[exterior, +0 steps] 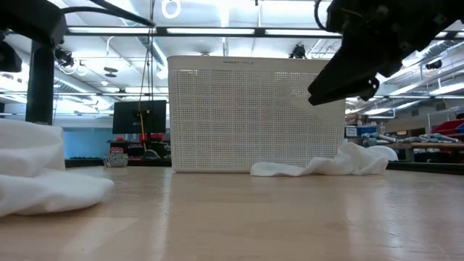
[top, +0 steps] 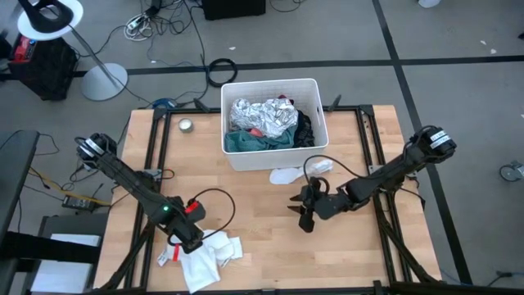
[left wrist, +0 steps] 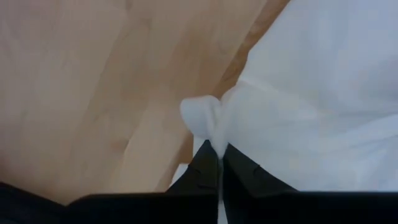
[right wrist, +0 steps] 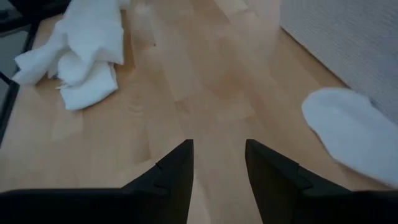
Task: Sort clothes
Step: Put the white pants into the white laundry organizer
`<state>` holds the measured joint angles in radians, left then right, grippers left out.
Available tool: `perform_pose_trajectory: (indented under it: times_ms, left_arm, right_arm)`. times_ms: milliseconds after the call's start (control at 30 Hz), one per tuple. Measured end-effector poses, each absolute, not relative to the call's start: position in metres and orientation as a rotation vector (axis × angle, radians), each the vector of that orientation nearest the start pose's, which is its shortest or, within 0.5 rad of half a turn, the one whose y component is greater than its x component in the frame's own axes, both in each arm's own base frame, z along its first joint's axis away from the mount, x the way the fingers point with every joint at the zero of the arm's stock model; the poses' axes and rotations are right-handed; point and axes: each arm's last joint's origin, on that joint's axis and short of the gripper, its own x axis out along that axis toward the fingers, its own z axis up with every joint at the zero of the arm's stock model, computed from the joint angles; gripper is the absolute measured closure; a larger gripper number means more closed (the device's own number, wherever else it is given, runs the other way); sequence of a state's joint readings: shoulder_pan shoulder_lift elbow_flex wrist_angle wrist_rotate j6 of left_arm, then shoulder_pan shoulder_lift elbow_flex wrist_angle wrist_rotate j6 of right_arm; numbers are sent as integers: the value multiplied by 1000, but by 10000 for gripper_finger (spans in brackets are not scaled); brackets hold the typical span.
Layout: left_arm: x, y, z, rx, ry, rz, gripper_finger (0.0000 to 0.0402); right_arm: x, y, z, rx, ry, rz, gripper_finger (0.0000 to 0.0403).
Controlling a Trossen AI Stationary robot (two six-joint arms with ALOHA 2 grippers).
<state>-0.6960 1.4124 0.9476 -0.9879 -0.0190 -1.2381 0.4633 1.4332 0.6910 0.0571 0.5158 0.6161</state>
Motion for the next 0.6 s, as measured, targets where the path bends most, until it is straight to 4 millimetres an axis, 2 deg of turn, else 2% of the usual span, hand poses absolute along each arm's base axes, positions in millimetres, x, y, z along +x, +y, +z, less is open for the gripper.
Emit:
perform_pose_trajectory:
  times_ms: [133,333,600]
  left_arm:
    - [183,-151,216,-471,1429,336,398]
    - [187,-153,226,-453,1375,328,399]
    - [189,-149,258,-404,1267,348,400]
  right_arm:
    - [240,110,171,292,573,-280,277]
    - [220,103,156,387,479,-262,300]
    - [193,93,139,470,364,-205,310]
